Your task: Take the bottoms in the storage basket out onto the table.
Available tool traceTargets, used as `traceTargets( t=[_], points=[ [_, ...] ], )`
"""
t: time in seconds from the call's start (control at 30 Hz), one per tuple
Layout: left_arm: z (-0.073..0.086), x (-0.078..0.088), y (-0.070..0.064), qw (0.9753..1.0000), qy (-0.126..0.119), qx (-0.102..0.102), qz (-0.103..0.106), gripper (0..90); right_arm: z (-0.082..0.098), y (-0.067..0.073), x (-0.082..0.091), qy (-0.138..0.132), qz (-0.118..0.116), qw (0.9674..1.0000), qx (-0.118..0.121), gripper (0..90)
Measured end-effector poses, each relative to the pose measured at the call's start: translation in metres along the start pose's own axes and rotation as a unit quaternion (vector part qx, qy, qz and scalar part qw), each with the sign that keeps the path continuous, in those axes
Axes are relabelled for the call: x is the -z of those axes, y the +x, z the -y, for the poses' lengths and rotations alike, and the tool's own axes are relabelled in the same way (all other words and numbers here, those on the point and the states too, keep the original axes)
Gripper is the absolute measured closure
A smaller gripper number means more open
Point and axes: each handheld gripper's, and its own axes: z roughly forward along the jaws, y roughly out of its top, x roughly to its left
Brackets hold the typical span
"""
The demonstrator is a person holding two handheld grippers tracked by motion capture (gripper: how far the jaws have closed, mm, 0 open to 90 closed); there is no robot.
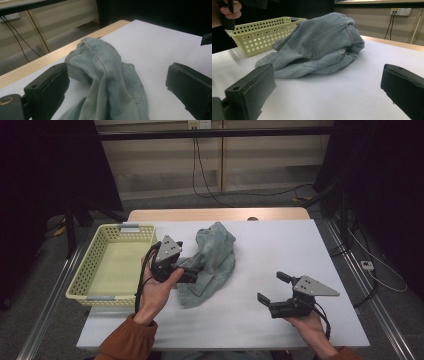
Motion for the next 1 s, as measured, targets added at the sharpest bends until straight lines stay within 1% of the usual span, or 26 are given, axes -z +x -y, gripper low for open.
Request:
traceTargets(
  t=[0.33,0.43,0.5,0.57,0.73,0.8,0.87,1.0],
  points=[
    [0.001,0.013,0.005,0.9999,-0.004,-0.001,-0.016,4.7,0.0,0.0,0.0,0.0,0.0,1.0,-0.001,0.0],
    [0.002,0.017,0.007,0.9995,-0.009,0.004,-0.029,4.2,0.0,0.0,0.0,0.0,0.0,1.0,-0.001,0.0],
    [0.004,0.021,0.009,0.9994,-0.009,0.008,-0.031,4.2,0.0,0.0,0.0,0.0,0.0,1.0,0.0,0.0],
    [0.004,0.023,0.01,0.9994,-0.007,0.006,-0.032,4.2,0.0,0.0,0.0,0.0,0.0,1.0,-0.001,0.0],
    [0.006,0.029,0.014,0.9993,-0.008,0.01,-0.035,4.4,0.0,-0.001,-0.001,0.0,0.0,1.0,0.0,0.0],
    [0.006,0.032,0.016,0.9992,-0.009,0.02,-0.033,4.4,0.0,0.0,-0.001,0.0,0.0,1.0,-0.001,0.0],
    [0.007,0.036,0.018,0.9988,-0.009,0.023,-0.042,4.4,0.0,0.0,-0.001,0.0,0.0,1.0,0.0,0.0],
    [0.009,0.042,0.021,0.9984,-0.01,0.026,-0.048,4.2,0.0,0.0,-0.001,0.0,-0.001,1.0,0.0,0.0]
  ],
)
